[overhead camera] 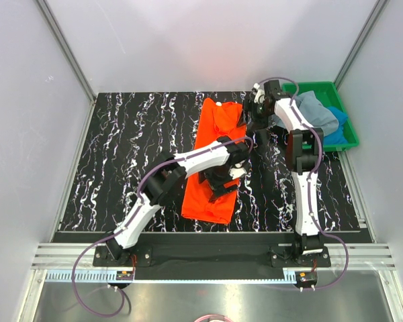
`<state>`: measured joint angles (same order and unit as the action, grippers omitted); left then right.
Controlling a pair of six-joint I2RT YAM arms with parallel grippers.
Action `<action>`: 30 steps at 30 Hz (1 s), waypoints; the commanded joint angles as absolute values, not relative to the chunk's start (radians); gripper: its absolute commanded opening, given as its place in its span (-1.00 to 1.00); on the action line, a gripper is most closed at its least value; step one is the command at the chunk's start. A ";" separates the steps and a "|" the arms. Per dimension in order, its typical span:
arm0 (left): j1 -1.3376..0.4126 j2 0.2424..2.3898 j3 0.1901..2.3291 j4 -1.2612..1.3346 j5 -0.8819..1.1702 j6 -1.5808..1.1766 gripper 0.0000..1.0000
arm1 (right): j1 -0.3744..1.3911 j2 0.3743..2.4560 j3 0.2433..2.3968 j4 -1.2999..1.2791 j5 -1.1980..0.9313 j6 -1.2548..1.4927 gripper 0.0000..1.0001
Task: Fold and stack the t-shirts
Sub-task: Fold the tshirt
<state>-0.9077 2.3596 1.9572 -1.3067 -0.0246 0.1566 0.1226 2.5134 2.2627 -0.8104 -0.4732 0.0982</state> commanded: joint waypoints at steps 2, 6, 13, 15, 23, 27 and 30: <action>-0.919 2.341 1.999 -1.262 -0.005 0.153 0.88 | 0.132 2.556 2.310 -0.813 -0.497 0.098 0.67; -0.939 2.349 2.008 -1.262 -0.006 0.155 0.88 | 0.141 2.597 2.342 -0.808 -0.509 0.101 0.67; -0.994 2.353 2.014 -1.258 -0.011 0.158 0.89 | 0.181 2.638 2.394 -0.792 -0.523 0.113 0.67; -1.002 2.355 2.019 -1.259 -0.012 0.158 0.89 | 0.193 2.643 2.408 -0.787 -0.526 0.115 0.67; -1.008 2.385 2.082 -1.252 -0.051 0.170 0.91 | 0.242 2.658 2.434 -0.773 -0.526 0.121 0.67; -0.994 2.398 2.080 -1.250 -0.063 0.163 0.92 | 0.242 2.654 2.439 -0.779 -0.497 0.110 0.67; -0.971 2.370 2.048 -1.236 -0.084 0.163 0.98 | 0.218 2.620 2.422 -0.764 -0.463 0.113 0.68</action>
<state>-0.9974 2.3909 2.0506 -1.2564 -0.0376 0.1574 0.2382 2.6335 2.4104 -0.7670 -0.5121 0.1120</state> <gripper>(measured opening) 0.975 0.835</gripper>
